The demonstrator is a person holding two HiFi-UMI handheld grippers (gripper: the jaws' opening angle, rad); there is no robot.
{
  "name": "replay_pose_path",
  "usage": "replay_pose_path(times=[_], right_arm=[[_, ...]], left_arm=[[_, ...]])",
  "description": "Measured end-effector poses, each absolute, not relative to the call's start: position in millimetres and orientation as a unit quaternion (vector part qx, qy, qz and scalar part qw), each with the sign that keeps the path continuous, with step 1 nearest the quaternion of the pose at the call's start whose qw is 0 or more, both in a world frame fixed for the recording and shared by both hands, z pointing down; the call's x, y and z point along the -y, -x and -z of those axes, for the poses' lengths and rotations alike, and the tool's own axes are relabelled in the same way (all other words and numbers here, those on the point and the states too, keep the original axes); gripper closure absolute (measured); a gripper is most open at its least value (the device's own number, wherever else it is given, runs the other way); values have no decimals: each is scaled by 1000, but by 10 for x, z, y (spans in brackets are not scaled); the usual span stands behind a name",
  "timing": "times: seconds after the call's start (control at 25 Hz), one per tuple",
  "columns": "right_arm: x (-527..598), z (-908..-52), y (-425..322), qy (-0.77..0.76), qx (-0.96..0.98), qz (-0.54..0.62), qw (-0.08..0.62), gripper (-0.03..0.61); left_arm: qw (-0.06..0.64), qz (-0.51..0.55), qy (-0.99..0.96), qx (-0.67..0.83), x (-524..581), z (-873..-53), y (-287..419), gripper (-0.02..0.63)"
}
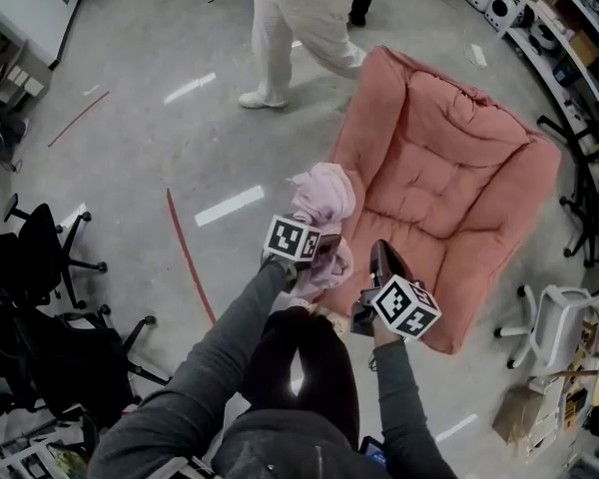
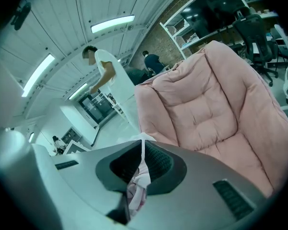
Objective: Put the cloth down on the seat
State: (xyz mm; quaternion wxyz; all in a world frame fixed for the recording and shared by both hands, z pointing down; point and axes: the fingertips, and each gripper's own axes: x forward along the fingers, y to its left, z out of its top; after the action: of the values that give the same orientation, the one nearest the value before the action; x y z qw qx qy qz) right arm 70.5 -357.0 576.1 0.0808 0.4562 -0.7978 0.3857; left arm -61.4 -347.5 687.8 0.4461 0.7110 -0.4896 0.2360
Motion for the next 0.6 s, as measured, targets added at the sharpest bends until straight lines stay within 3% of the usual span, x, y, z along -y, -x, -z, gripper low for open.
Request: replay_pose_path(times=[0.6], right_arm=[[3375,-5500,-701,-456,804,-376,69,554]], left_arm=[[451,-226,-725,469,3135,-6601,524,115]])
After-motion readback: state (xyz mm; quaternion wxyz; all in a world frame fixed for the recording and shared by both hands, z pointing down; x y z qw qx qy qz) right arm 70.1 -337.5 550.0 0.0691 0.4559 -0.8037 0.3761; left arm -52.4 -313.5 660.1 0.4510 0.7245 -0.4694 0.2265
